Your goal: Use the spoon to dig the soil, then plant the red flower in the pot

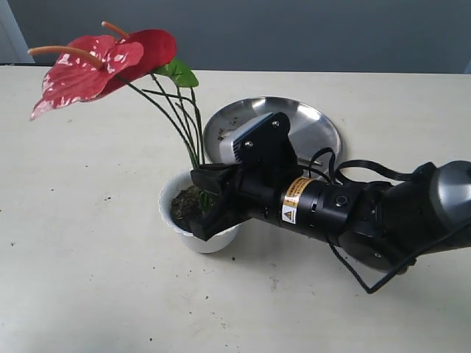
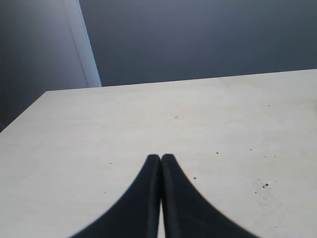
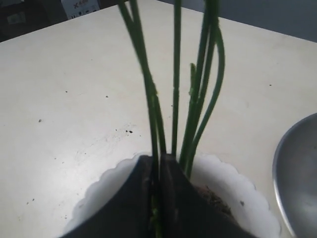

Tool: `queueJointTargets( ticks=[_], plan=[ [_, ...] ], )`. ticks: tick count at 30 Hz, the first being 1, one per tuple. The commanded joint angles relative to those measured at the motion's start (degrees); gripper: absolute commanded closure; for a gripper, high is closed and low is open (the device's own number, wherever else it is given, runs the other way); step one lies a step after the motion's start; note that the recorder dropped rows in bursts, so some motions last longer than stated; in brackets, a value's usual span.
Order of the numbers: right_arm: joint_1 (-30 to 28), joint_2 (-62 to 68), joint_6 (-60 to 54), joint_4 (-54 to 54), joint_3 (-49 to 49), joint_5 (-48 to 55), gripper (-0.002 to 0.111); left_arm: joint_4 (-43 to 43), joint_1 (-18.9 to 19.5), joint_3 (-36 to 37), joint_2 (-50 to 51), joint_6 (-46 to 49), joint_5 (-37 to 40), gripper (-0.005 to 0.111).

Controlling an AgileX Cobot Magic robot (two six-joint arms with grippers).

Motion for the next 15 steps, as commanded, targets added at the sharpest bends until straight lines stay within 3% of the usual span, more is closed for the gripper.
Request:
queueJointTargets(
  ticks=[1,15],
  plan=[
    [0.38,2.14,3.37,-4.8,1.39,13.09,0.109,-0.44,-0.41,-0.21,-0.3,-0.22,-0.1,0.106],
    [0.38,2.59,11.16,-9.35,1.39,18.52,0.109,-0.44,-0.41,-0.21,-0.3,-0.22,-0.1,0.106]
  ],
)
